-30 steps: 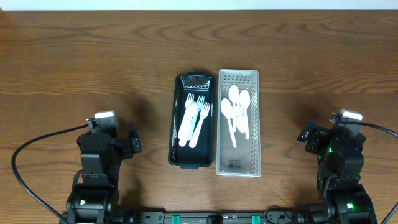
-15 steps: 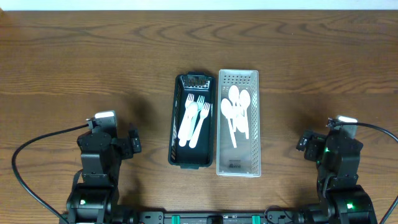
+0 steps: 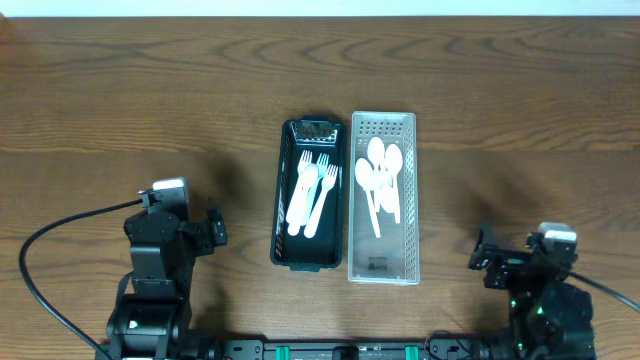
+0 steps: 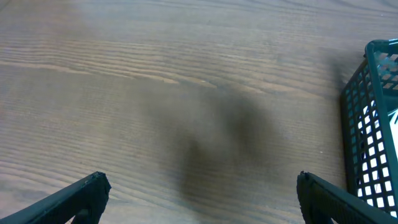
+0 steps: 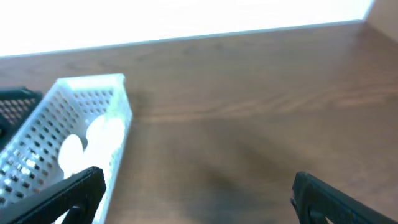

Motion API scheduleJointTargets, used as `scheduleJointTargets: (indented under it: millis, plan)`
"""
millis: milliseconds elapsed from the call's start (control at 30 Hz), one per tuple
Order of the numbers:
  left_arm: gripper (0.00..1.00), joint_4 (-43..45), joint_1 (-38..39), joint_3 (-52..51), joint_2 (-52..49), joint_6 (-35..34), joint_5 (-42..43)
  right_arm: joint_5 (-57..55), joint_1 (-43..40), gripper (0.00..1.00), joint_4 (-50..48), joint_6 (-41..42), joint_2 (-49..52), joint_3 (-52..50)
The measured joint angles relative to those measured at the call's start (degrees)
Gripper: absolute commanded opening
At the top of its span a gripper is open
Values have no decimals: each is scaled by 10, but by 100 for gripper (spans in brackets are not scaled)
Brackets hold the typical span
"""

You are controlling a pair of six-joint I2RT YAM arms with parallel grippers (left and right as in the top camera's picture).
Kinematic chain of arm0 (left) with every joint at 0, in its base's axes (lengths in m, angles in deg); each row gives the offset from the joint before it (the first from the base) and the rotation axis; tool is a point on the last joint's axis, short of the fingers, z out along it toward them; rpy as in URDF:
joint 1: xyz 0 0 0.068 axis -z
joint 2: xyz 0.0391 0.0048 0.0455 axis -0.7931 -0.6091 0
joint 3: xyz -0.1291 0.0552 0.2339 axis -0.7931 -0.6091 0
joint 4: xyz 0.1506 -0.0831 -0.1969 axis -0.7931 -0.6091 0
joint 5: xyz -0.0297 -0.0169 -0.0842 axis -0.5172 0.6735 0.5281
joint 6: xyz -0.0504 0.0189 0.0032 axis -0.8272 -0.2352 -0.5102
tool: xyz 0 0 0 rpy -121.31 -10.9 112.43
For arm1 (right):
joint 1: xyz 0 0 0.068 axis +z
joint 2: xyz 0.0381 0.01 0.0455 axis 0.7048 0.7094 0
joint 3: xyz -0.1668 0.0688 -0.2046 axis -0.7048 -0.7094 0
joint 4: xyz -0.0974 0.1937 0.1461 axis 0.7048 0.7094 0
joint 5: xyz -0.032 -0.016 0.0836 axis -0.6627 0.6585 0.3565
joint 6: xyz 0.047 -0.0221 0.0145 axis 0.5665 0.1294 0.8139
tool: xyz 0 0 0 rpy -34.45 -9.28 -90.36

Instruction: Pack container

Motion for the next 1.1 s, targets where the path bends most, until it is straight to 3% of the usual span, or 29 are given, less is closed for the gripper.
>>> scheduleJointTargets:
  millis: [300,567,1100]
  plan:
    - [98,0,0,0,0,0,-1,17,0,99,-336,-30,-9,-176]
    - [98,0,0,0,0,0,-1,21,0,99,-321,-73,-10,-197]
    - [98,0,0,0,0,0,-1,34,0,99,-320,-76,-10,-197]
